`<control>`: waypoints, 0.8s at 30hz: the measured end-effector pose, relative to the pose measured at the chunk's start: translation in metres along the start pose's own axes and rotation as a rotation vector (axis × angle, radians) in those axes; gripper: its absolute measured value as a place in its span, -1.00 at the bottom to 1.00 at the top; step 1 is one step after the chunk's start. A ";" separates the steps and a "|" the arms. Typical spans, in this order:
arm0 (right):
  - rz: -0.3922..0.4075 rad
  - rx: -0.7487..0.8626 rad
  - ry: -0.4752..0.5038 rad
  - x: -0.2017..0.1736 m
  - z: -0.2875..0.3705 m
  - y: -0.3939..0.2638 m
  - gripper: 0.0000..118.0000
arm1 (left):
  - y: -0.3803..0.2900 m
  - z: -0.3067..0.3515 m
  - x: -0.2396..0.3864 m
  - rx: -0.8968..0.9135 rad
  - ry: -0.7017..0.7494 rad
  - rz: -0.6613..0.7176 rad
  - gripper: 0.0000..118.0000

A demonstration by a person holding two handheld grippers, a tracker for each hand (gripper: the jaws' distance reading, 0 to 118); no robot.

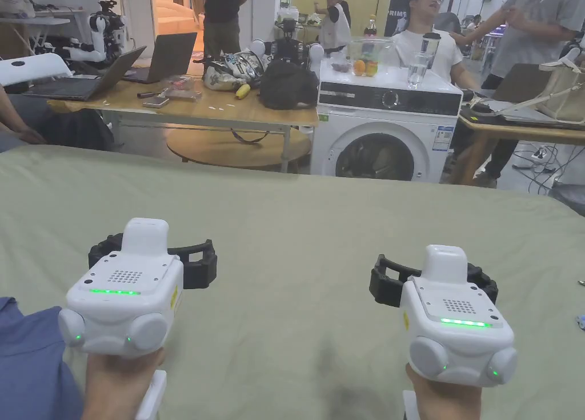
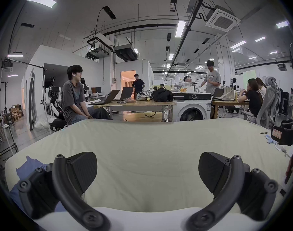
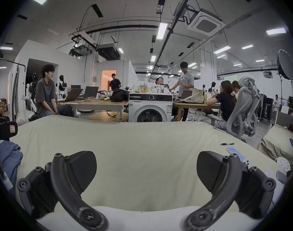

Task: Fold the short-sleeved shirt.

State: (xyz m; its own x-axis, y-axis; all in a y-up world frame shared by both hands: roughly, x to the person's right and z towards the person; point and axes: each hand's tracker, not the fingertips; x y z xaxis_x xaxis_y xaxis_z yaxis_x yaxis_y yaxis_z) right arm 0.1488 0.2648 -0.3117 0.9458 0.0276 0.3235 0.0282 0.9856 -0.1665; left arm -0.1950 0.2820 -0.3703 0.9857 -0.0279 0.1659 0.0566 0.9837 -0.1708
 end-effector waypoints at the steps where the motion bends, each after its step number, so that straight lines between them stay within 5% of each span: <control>1: 0.001 0.001 0.002 0.000 0.001 0.000 1.00 | 0.000 0.000 0.000 -0.002 -0.003 -0.003 0.99; 24: 0.022 -0.014 0.009 -0.002 -0.001 -0.005 1.00 | 0.001 0.002 0.003 0.026 -0.006 -0.009 0.99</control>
State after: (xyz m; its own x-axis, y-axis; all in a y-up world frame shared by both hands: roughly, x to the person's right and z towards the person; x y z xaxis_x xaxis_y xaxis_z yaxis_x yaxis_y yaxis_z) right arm 0.1468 0.2595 -0.3130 0.9493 0.0476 0.3109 0.0118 0.9824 -0.1865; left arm -0.1919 0.2832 -0.3681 0.9842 -0.0361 0.1735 0.0616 0.9876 -0.1442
